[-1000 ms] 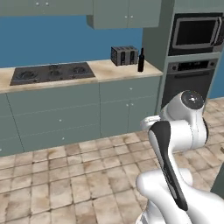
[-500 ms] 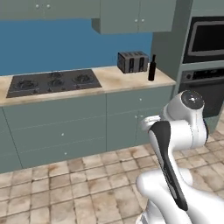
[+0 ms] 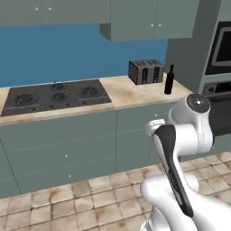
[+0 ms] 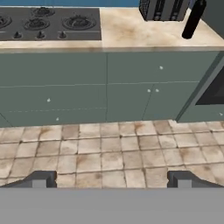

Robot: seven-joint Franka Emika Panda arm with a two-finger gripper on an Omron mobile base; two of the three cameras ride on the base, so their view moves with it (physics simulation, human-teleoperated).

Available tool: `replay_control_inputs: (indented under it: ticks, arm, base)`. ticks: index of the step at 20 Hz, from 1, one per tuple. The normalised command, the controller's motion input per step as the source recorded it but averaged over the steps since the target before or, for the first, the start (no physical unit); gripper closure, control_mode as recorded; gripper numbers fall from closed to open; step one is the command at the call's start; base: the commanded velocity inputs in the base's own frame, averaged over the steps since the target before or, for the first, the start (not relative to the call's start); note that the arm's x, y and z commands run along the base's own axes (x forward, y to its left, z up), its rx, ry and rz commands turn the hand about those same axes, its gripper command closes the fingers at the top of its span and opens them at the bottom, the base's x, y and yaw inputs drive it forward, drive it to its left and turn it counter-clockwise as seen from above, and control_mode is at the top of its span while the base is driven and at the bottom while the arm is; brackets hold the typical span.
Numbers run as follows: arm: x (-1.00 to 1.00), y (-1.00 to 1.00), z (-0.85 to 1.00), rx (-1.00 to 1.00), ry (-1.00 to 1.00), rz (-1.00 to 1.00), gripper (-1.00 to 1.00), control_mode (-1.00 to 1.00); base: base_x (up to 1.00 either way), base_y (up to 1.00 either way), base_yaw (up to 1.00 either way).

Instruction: There is a wine glass and glass cup on the dining counter. Place the wine bottle next to the wine glass and the juice bottle next to the glass cup.

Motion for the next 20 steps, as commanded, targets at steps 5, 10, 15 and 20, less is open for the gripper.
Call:
replay_control_inputs:
  ticks: [5, 10, 15, 20]
  arm:
    - [0.0, 0.0, 0.0, 0.0, 0.0, 0.0, -1.0, 1.0]
    - [0.0, 0.0, 0.0, 0.0, 0.0, 0.0, -1.0, 1.0]
    - [0.0, 0.0, 0.0, 0.0, 0.0, 0.0, -1.0, 1.0]
    - [0.0, 0.0, 0.0, 0.0, 0.0, 0.0, -1.0, 1.0]
  base:
    - [0.72, -0.32, 0.01]
    - [0.68, -0.34, 0.0]
    - [0.54, -0.43, 0.0]
    - [0.42, -0.47, 0.02]
